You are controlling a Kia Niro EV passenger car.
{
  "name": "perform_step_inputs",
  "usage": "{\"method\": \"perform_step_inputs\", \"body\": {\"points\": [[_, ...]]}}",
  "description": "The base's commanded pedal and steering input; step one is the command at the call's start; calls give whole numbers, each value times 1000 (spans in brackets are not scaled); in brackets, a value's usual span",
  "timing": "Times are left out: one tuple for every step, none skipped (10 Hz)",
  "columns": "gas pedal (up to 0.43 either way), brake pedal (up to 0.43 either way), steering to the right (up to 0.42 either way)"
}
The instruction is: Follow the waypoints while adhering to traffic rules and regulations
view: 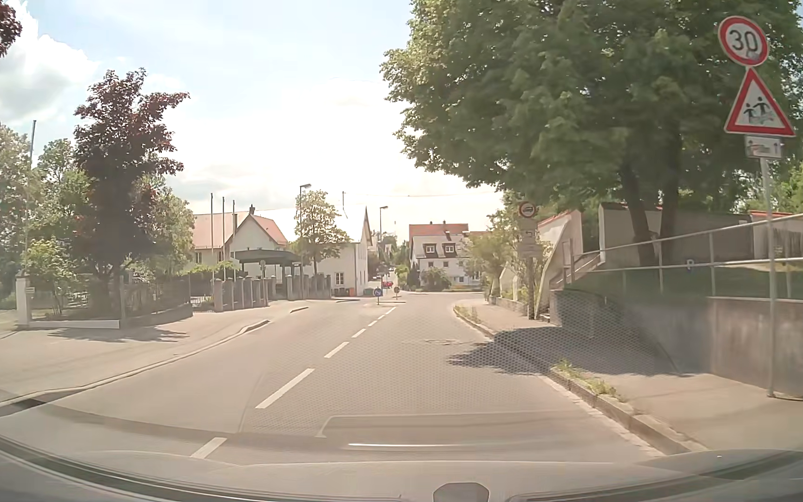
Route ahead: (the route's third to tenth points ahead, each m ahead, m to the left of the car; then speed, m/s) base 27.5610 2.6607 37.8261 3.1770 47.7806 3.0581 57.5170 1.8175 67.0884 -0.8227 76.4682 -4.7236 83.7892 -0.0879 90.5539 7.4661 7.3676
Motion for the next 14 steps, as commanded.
{"method": "perform_step_inputs", "body": {"points": [[59, 0, -24], [59, 0, -24], [59, 0, -23], [59, 0, -21], [59, 0, -15], [59, 0, -12], [59, 0, -11], [59, 0, -8], [59, 0, -5], [59, 0, -4], [59, 0, -3], [59, 0, 0], [59, 0, 1], [59, 0, 3]]}}
